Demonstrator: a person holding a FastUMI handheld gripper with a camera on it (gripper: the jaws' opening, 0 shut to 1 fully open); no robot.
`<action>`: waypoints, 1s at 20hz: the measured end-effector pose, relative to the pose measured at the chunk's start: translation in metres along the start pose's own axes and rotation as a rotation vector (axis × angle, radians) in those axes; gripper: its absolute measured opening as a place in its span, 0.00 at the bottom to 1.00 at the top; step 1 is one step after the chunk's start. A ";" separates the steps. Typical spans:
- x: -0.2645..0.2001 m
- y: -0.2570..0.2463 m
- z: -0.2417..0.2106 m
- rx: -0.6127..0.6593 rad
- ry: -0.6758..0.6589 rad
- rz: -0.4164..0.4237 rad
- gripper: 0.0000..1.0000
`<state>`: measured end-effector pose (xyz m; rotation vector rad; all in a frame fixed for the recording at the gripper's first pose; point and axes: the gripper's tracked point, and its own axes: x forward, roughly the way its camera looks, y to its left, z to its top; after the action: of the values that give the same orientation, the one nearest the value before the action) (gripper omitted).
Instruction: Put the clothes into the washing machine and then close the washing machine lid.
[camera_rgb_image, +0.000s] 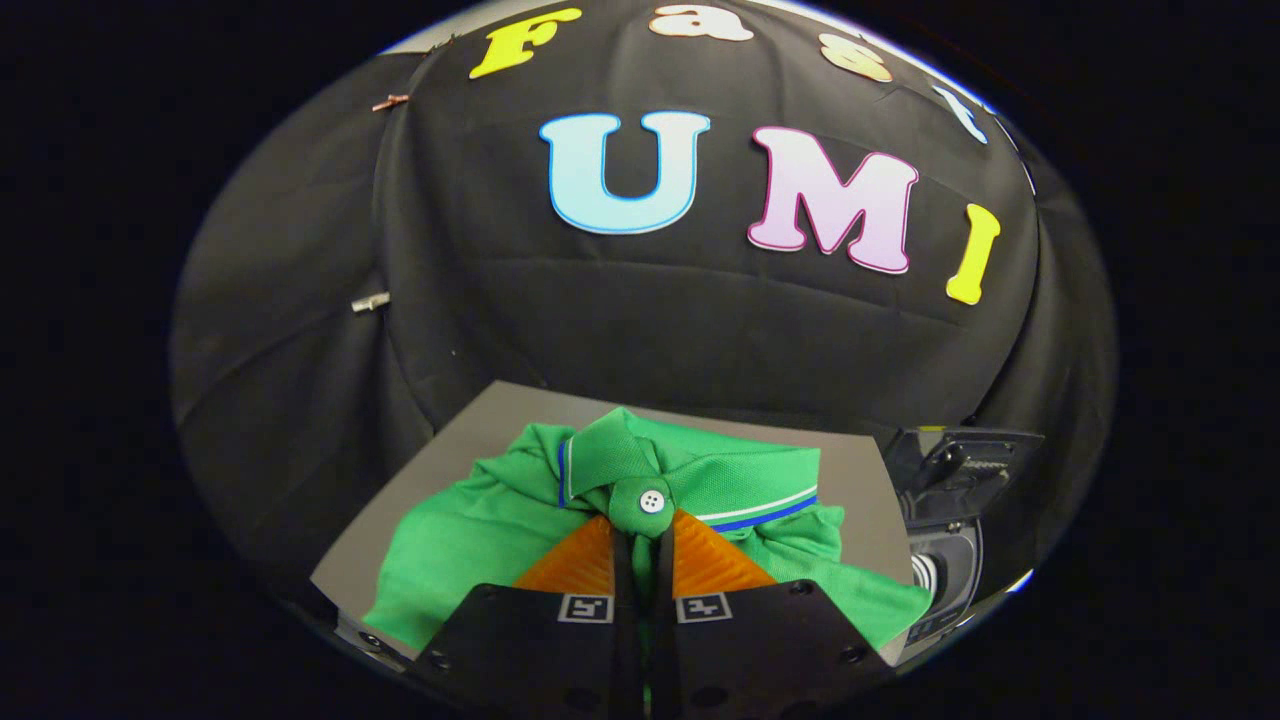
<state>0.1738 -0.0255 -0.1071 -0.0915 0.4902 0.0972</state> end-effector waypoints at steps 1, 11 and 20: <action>-0.004 -0.002 0.006 -0.012 -0.014 0.008 0.08; -0.044 -0.032 0.052 0.016 -0.117 0.079 0.08; -0.080 -0.091 0.063 0.017 -0.177 0.181 0.08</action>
<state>0.1435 -0.1141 -0.0079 -0.0208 0.3214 0.2762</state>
